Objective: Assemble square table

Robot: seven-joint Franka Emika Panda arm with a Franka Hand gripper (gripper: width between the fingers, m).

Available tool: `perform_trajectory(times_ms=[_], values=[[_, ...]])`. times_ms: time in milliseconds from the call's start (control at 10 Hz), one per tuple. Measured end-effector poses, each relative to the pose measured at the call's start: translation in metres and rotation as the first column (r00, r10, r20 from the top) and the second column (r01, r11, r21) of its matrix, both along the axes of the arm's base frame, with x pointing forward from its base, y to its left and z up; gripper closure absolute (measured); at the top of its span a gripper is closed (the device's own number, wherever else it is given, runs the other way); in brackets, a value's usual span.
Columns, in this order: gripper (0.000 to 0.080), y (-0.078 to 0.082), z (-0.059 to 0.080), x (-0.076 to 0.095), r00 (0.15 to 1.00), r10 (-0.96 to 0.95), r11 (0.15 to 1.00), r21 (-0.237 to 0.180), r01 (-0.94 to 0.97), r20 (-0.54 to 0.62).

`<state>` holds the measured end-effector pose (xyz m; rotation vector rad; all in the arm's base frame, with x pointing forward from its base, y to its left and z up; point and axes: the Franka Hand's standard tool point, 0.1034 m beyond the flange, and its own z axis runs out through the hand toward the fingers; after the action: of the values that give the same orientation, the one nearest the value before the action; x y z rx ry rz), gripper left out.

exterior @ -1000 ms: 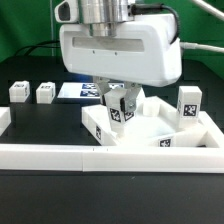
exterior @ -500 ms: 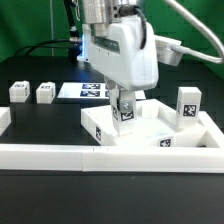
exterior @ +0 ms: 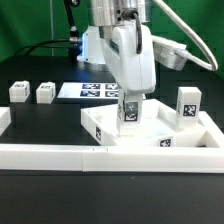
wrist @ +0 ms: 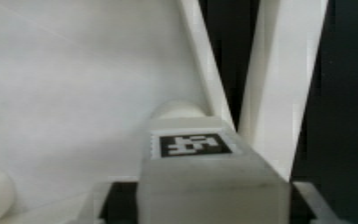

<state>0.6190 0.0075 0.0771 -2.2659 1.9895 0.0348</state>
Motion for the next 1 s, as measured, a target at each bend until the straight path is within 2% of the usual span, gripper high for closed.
perform_trajectory(times_ms=[100,200,300,400,500,800,1000], values=[[0.0410,0.0007,-0.0010,-0.0004,0.999,0.032,0.999,-0.002,-0.032,0.002],[0.0410,0.0002,-0.0002,0.0001,0.993,0.115,0.993,-0.009,-0.115,0.007],[0.0232,0.0015,0.0021,0.0003,0.946,0.323,0.946,-0.017,-0.323,0.013],[0.0167,0.0087,0.0031,-0.0020,0.870,0.493,0.870,-0.018,-0.493,0.004],[0.0155,0.0081,0.0022,-0.0008,0.868,0.497,0.868,-0.020,-0.497,0.013],[0.0151,0.0075,0.0013,-0.0012,0.692,0.721,0.693,-0.046,-0.720,0.032],[0.0151,0.0034,0.0013,-0.0003,0.402,0.915,0.402,-0.084,-0.912,0.024]])
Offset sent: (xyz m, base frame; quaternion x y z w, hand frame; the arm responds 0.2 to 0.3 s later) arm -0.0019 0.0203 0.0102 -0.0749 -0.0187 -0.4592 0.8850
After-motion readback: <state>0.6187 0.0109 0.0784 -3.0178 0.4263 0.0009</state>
